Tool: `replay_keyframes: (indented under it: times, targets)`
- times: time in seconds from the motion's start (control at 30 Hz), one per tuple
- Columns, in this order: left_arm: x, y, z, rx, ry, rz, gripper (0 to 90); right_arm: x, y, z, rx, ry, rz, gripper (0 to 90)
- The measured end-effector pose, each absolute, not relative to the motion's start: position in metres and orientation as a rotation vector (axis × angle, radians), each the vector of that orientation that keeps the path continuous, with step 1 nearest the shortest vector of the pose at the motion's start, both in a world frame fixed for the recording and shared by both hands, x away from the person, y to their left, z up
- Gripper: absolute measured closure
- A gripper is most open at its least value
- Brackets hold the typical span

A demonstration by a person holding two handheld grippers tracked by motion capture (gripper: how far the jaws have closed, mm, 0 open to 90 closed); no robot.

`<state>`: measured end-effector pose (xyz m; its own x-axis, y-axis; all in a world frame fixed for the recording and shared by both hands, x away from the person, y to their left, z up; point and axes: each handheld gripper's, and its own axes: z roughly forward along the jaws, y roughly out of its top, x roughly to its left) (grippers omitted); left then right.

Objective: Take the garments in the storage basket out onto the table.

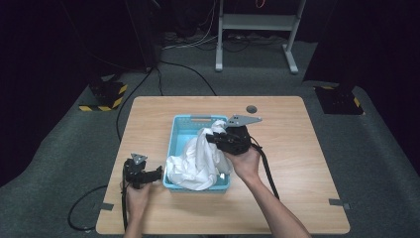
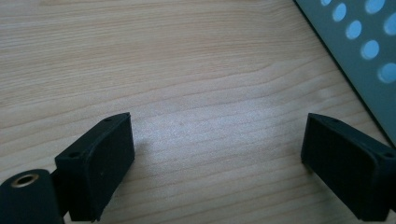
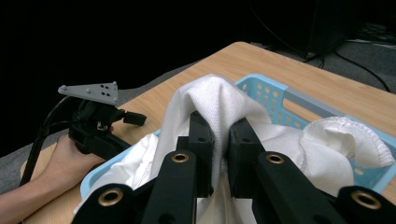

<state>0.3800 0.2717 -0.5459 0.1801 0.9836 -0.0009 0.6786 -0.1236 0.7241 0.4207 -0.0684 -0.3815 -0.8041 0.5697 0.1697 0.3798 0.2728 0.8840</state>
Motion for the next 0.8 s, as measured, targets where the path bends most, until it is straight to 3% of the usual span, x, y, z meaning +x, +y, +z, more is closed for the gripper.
replay_keyframes:
  times: [0.8]
  targets:
    - [0.38,0.272,-0.546,1.869,1.56,0.666,9.7,0.419,-0.088,-0.352,0.854,2.261,1.605,82.0]
